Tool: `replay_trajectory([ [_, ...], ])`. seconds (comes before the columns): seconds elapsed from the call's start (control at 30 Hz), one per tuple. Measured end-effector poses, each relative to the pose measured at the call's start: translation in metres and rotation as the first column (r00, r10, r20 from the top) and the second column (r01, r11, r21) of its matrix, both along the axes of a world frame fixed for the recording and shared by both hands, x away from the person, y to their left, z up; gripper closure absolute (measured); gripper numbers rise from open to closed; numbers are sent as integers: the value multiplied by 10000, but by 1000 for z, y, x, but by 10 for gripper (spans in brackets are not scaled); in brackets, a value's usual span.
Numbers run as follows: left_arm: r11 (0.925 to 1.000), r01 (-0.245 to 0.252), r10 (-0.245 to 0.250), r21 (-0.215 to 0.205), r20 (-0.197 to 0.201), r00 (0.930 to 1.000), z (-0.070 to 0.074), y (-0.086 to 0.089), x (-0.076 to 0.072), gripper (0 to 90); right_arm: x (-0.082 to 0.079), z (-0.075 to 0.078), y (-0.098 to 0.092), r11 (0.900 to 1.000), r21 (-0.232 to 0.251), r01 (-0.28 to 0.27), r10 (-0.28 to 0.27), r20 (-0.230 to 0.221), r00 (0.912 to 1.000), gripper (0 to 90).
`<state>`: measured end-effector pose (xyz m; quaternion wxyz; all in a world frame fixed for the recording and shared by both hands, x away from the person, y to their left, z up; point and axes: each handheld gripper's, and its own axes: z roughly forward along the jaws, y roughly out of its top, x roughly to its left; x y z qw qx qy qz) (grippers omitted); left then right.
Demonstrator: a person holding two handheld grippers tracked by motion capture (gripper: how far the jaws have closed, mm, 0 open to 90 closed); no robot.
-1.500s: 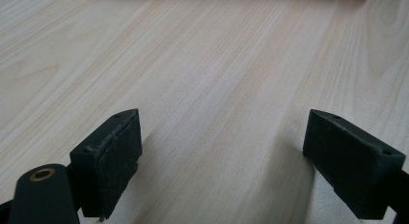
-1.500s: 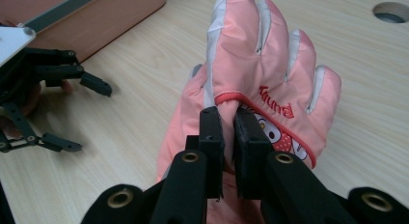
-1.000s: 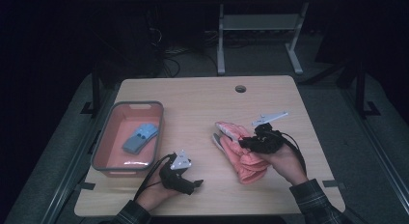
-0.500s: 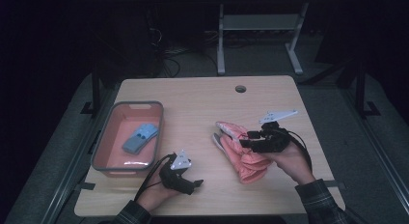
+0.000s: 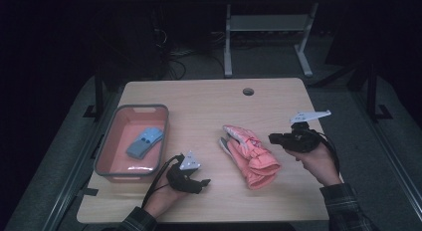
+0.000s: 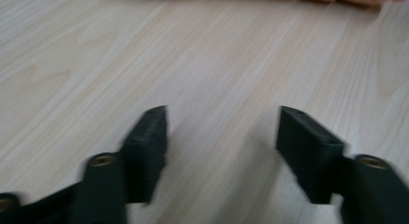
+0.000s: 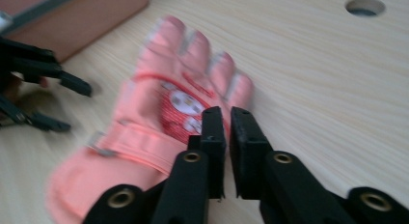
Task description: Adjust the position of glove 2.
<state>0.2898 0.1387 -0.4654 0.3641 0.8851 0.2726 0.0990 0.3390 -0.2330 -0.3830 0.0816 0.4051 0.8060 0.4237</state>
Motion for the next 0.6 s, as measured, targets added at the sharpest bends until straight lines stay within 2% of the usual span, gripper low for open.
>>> replay_trajectory([
  [0.1,10000,-30,30,-62,-99,9999,4,-3,3,609,2,-8,-7,9999,-159,63,-64,-30,10000,889],
  [0.13,9999,-14,12,-117,-163,9999,5,-6,5,609,2,-13,-10,9996,-251,103,-104,-71,9999,895],
  [0.17,9999,51,-55,-124,-355,9994,7,-11,7,740,4,-22,-17,9989,-471,79,-82,-71,9999,897],
  [0.2,9999,51,-55,-124,-355,9994,7,-11,7,813,4,-22,-17,9989,-471,79,-82,-71,9999,897],
  [0.23,9999,108,-112,-84,-389,9992,8,-14,8,858,5,-32,-20,9985,-552,27,-38,-194,9998,897],
  [0.27,9999,158,-158,-1,-418,9990,8,-17,9,858,5,-32,-20,9985,-552,27,-38,-194,9998,897],
  [0.3,9998,200,-201,-27,-464,9987,7,-22,10,893,5,-37,-21,9981,-615,-28,14,-239,9997,897],
  [0.37,9993,353,-348,111,-464,9983,7,-33,15,894,7,-50,-19,9967,-771,-242,210,-427,9989,897],
  [0.47,9992,379,-374,92,-474,9982,6,-41,19,894,7,-58,-15,9942,-973,-453,388,-671,9970,897],
  [0.5,9992,398,-394,71,-520,9979,5,-50,22,894,6,-61,-14,9935,-996,-548,485,-645,9967,897],
  [0.6,9988,488,-483,92,-530,9974,3,-57,26,894,4,-64,-13,9930,-972,-664,589,-779,9952,897],
])
